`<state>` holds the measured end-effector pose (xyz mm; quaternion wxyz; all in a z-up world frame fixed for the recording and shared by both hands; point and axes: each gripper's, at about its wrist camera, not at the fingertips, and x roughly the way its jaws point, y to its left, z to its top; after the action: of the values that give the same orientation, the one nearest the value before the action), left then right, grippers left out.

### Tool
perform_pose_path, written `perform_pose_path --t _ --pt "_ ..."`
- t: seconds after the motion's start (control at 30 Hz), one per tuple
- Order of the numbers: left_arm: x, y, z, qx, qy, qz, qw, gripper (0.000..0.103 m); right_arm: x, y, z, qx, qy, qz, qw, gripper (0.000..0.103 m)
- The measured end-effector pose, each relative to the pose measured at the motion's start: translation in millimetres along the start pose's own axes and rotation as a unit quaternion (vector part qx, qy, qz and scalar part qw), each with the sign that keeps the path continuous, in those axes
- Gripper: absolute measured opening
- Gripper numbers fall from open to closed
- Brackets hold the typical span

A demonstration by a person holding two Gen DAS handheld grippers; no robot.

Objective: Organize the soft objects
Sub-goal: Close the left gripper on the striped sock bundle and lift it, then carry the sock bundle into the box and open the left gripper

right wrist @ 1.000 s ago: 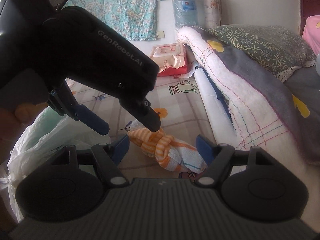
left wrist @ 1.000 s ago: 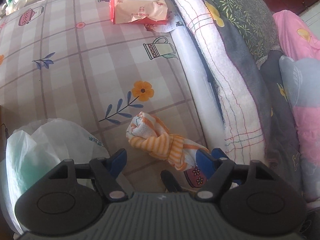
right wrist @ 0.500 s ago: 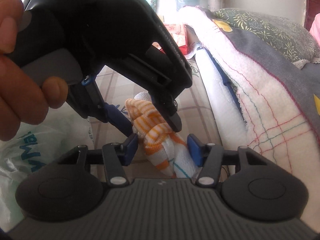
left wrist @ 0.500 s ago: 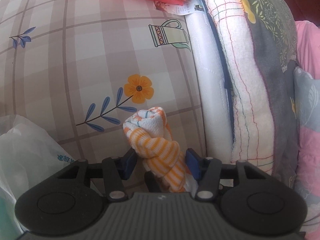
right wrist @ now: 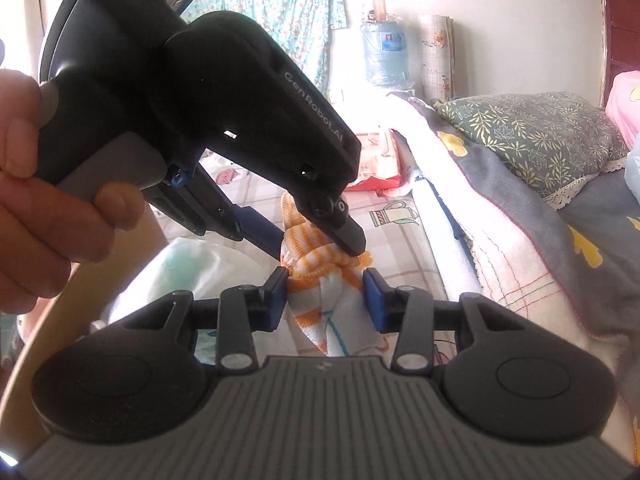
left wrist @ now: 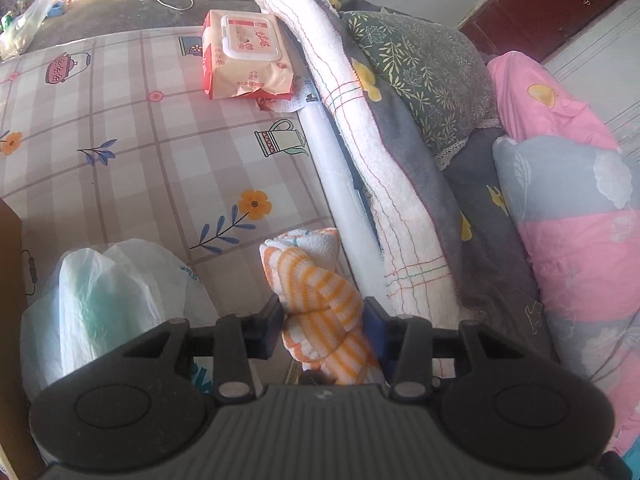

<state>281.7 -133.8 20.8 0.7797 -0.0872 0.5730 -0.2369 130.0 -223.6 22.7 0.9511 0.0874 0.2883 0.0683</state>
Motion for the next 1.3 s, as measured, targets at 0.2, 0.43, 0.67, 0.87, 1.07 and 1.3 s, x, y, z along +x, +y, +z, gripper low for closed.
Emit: perform_pose_path --t 0.2,0.43,0.67,0.87,1.07,1.3 --pt "-80 10 -53 0.017 -0.056 -0.01 0.9983 0.042 -63 40 1 0.014 -0.023 0.077 0.997 0.039" --pt "-180 59 -126 -0.009 -0.137 0.028 0.9902 0.042 -101 119 3 0.0 -0.012 0.21 0.978 0.04" --pt "-246 160 -188 -0.112 -0.17 0.096 0.9744 0.042 -69 222 -4 0.001 0.087 0.358 0.93 0.043" --pt "-249 244 -216 -0.182 -0.134 0.141 0.9637 0.042 -25 303 -31 0.002 0.201 0.401 0.894 0.043" --pt "-228 300 -225 -0.201 -0.054 0.179 0.9616 0.046 6 344 -58 -0.016 0.27 0.4 0.876 0.05" --pt "-224 309 -232 -0.199 -0.055 0.169 0.9636 0.059 26 338 -66 0.0 0.302 0.389 0.87 0.052"
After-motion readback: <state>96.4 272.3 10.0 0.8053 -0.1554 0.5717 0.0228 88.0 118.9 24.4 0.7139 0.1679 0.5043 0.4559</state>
